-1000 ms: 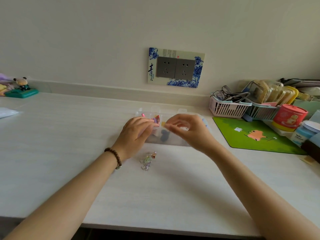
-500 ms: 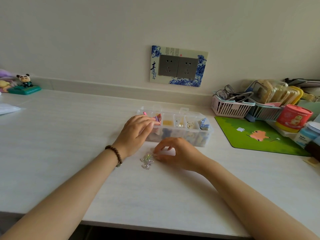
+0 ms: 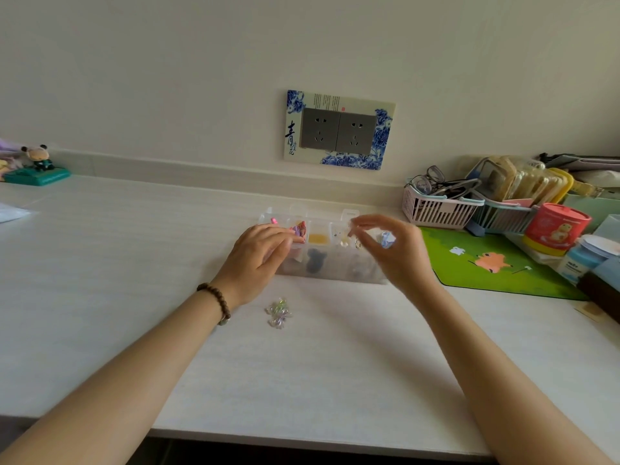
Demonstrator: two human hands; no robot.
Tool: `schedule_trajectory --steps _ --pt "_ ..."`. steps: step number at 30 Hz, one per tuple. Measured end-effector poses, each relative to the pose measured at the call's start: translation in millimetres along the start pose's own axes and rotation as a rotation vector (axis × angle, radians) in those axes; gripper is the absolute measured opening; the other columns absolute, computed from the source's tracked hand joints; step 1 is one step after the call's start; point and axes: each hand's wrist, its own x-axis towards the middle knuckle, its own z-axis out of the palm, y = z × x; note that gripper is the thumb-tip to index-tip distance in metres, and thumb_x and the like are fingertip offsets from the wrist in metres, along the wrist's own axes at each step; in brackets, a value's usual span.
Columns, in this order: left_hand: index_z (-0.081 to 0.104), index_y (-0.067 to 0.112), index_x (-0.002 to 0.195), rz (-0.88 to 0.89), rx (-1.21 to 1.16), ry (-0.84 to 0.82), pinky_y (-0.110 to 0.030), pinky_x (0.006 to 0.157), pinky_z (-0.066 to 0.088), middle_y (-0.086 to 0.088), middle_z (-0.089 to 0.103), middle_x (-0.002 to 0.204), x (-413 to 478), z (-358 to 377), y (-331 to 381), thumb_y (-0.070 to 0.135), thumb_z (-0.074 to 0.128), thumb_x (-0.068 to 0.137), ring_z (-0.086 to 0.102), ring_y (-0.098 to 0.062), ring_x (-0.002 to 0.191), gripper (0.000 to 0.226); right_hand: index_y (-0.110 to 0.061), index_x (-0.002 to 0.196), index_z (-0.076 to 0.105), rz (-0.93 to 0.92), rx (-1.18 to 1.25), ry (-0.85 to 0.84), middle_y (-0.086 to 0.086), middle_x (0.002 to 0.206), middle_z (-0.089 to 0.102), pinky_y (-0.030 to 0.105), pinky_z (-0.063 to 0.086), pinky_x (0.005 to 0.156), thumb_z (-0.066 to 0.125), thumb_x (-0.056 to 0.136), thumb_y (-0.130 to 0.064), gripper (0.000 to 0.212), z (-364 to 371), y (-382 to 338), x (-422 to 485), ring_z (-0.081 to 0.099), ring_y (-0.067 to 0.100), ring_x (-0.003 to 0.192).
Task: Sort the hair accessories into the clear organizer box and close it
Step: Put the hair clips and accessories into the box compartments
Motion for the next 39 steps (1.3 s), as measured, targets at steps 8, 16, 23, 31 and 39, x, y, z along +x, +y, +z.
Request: schedule_trajectory --steps 8,16,23,31,39 --pt "0.063 0.026 0.111 0.007 -0.003 -0.012 -0.035 0.105 0.032 0.010 0.061 0.116 0 -2 -1 0.045 0.025 0.093 0.046 -0.006 0.116 0.046 -0.016 0.098 0.071 0.164 -0.101 0.014 -0.004 0.100 0.071 -0.005 0.035 0.073 0.065 0.084 -0.016 0.015 -1 26 7 0.059 0.003 0.089" --pt "0.065 0.028 0.106 -0.058 -0.078 -0.038 -0.007 0.096 0.029 0.015 0.058 0.115 2 -23 6 0.054 0.044 0.080 0.044 0.000 0.117 0.042 -0.019 0.095 0.071 0.001 0.128 -0.290 -0.014 0.091 0.070 0.024 0.049 0.083 0.066 0.084 -0.017 0.012 17 -24 -17 0.064 0.002 0.086" --pt "0.065 0.034 0.088 -0.144 -0.074 -0.184 -0.030 0.087 0.046 0.014 0.065 0.097 6 -50 17 0.046 0.062 0.078 0.057 -0.004 0.096 0.017 -0.028 0.110 0.065 -0.049 0.110 -0.648 -0.009 0.113 0.064 0.018 0.041 0.095 0.068 0.082 -0.029 0.028 46 -28 -38 0.056 0.004 0.105" --pt "0.067 0.032 0.086 -0.276 -0.087 -0.371 -0.017 0.069 0.043 0.015 0.065 0.083 -24 -43 14 0.034 0.064 0.082 0.057 0.001 0.074 0.006 -0.024 0.100 0.070 -0.142 0.039 -0.700 -0.005 0.102 0.064 0.021 0.045 0.089 0.075 0.074 -0.032 0.028 50 -29 -43 0.057 0.005 0.094" --pt "0.065 0.038 0.090 -0.233 -0.120 -0.435 -0.017 0.072 0.047 0.019 0.063 0.083 -17 -23 32 0.038 0.062 0.082 0.059 0.002 0.079 0.009 -0.023 0.093 0.071 0.050 -0.057 -0.621 -0.008 0.097 0.065 0.006 0.038 0.072 0.076 0.075 -0.030 0.021 13 2 -41 0.056 0.003 0.086"
